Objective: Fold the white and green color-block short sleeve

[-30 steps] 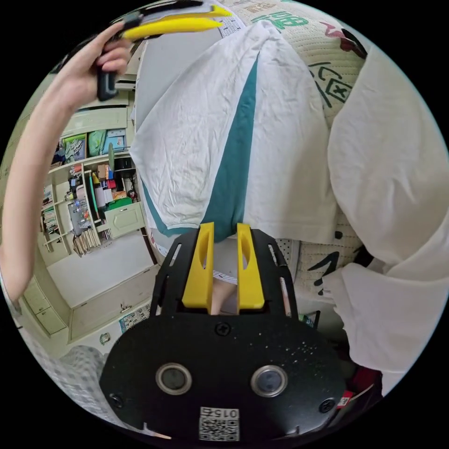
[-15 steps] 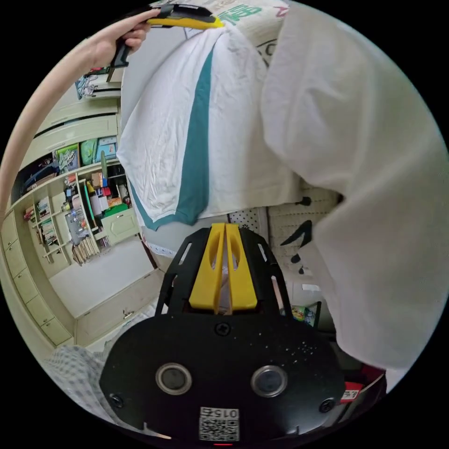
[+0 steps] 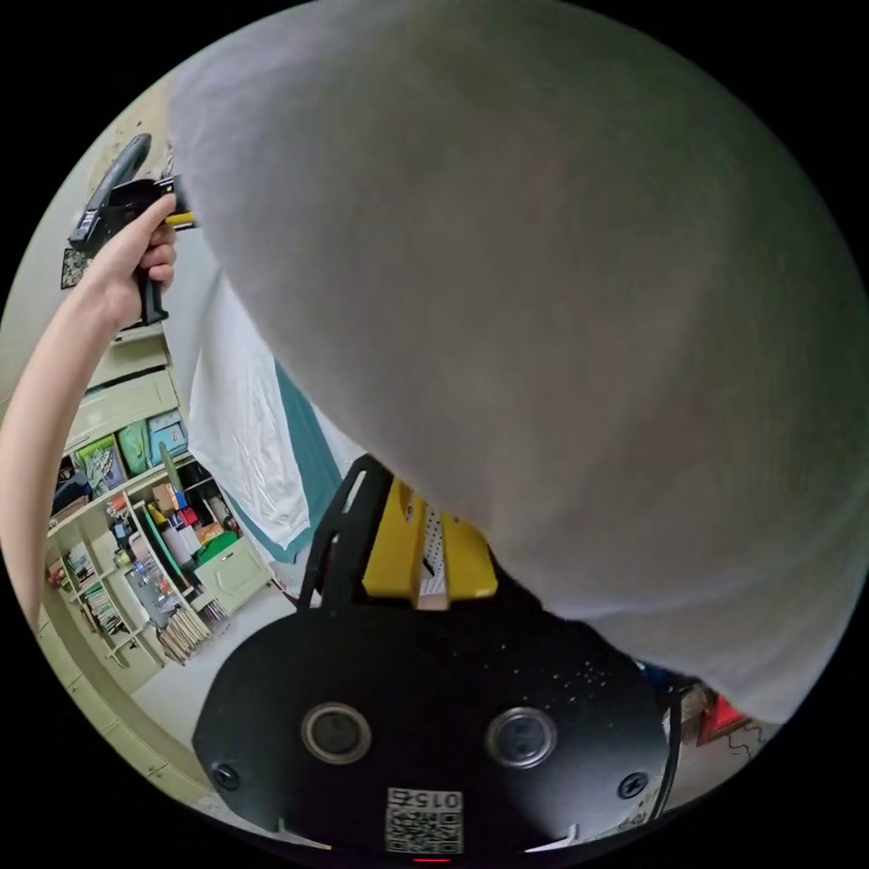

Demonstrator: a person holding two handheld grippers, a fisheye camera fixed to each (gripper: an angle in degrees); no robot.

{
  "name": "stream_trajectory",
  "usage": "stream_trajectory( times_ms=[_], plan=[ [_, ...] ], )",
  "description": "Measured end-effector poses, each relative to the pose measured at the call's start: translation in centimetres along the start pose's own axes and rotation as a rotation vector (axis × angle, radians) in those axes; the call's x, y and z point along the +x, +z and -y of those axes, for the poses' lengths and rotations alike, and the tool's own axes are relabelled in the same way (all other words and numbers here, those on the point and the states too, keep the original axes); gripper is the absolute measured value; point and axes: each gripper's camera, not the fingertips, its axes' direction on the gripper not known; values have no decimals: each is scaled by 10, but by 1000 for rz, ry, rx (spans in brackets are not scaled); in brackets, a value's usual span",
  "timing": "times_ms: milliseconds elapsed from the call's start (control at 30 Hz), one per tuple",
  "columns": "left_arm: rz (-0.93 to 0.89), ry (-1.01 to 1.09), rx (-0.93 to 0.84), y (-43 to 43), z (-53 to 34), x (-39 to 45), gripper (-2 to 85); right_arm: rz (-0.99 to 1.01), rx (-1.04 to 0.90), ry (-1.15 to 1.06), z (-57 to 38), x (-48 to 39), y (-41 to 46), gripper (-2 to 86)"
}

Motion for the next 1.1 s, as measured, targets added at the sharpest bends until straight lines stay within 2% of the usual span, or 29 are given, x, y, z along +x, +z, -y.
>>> stream_trajectory(
  times_ms=[267,467,633,733,867,933,1100],
  plan=[
    [74,3,-12,7,-7,1,0,-95,-30,-122,-12,3,2,-9],
    [43,-8,-13,25,-30,-16,32,-104,-54,-123,-15,-2,9,-9],
    [28,-29,141,8,-91,-42,72,-96,-111,-252,-37,-1,16,-8],
    [-64,-57,277,-5,-157,-61,71,-67,-183,-352,-54,-5,23,-5],
    [-73,-231,328,10,-273,-107,69,-9,-165,-496,-65,-33,18,-1],
    [-77,-380,319,27,-328,-138,67,10,-128,-538,-60,-50,15,4],
    [-223,-872,314,101,-490,-234,66,25,-17,-640,-19,-97,19,35]
  ],
)
